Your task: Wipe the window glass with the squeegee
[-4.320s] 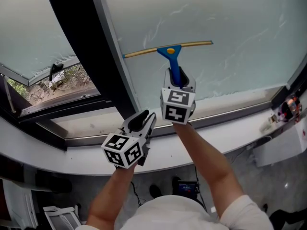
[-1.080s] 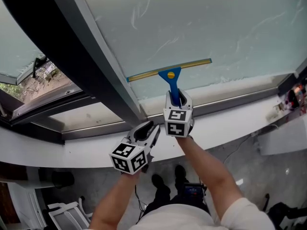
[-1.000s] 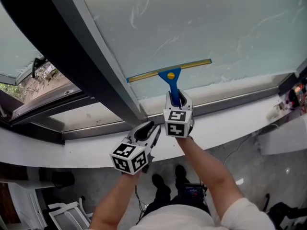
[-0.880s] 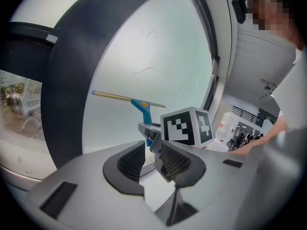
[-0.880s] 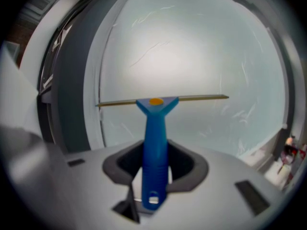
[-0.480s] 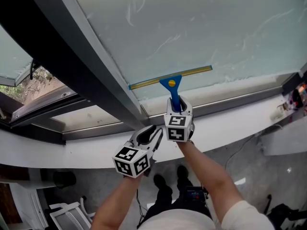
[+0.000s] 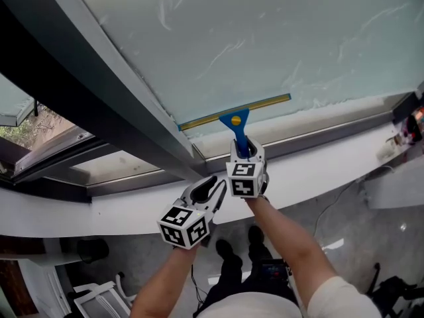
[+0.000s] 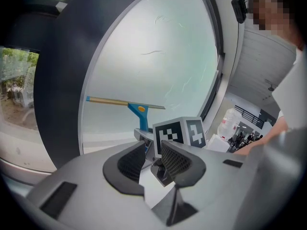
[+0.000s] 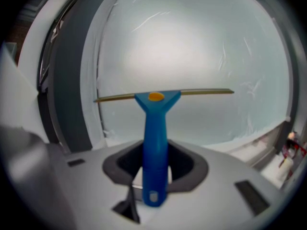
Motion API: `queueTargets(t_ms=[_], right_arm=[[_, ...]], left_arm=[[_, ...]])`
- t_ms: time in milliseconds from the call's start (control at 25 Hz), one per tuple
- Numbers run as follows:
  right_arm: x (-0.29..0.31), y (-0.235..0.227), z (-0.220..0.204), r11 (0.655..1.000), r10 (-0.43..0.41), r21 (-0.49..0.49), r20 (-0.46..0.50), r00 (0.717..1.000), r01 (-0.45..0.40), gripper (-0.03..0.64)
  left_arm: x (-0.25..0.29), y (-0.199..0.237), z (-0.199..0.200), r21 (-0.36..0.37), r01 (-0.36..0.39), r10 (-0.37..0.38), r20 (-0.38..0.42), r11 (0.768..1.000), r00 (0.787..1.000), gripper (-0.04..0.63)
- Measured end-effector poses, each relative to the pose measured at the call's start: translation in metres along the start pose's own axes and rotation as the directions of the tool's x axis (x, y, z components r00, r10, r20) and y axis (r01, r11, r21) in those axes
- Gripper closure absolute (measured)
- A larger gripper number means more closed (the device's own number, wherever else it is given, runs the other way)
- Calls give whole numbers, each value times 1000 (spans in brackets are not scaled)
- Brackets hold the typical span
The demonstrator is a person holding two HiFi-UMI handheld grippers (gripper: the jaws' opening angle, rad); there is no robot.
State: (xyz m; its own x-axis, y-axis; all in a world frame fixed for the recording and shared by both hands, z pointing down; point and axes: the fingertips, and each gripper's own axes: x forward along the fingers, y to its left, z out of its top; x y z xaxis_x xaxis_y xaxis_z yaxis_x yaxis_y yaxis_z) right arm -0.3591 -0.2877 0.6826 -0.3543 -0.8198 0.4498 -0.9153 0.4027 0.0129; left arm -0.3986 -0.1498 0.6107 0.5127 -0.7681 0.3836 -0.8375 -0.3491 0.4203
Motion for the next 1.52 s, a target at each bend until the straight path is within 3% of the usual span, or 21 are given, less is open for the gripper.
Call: queueTargets(t_ms=[760,1520], right_arm=[[32,-8,-81,998,-28,-68,-162,986,17,465],[46,-9,-111,997,-25,-76,-210,977,9,465]], left_arm=[[11,17,-28,-34,-10,8,-47,999,999,468],[20,22,-47,-45,-5,2,-84,999,996,466]])
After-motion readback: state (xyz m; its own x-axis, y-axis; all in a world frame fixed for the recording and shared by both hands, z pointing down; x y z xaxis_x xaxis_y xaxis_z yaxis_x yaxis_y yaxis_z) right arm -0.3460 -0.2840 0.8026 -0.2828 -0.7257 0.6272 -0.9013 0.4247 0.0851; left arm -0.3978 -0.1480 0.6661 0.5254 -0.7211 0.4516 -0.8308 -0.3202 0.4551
